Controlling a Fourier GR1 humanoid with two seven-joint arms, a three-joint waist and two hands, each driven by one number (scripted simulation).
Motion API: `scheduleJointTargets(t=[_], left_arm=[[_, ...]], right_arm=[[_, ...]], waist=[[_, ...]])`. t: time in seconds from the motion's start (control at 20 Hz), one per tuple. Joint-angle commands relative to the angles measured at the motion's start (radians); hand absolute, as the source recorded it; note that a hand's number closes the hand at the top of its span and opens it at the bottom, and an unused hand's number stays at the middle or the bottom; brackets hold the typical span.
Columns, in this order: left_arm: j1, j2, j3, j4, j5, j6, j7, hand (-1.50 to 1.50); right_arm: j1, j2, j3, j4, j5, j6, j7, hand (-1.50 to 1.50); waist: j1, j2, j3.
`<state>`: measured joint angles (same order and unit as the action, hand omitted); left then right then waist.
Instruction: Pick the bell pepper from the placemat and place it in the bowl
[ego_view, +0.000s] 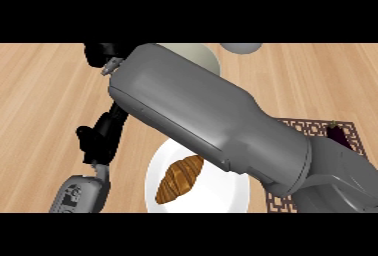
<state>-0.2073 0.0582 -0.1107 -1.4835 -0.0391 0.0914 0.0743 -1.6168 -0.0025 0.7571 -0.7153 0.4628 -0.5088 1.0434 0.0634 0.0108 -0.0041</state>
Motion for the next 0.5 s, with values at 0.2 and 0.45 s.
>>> scheduleJointTargets(t=[0.2,0.45], left_arm=[[0.02,0.029,0.016,-0.05,0.023,-0.037,0.011,0.0],[-0.02,-0.005,-0.01,-0.022,-0.017,0.002,0.039,0.0]], right_arm=[[0.089,0.002,0.058,0.179,-0.01,-0.086,-0.053,1.5],[0.144,0.002,0.016,0.26,-0.046,-0.085,-0.16,1.5]], waist=[[0.008,0.004,0.001],[-0.004,0.008,0.002]])
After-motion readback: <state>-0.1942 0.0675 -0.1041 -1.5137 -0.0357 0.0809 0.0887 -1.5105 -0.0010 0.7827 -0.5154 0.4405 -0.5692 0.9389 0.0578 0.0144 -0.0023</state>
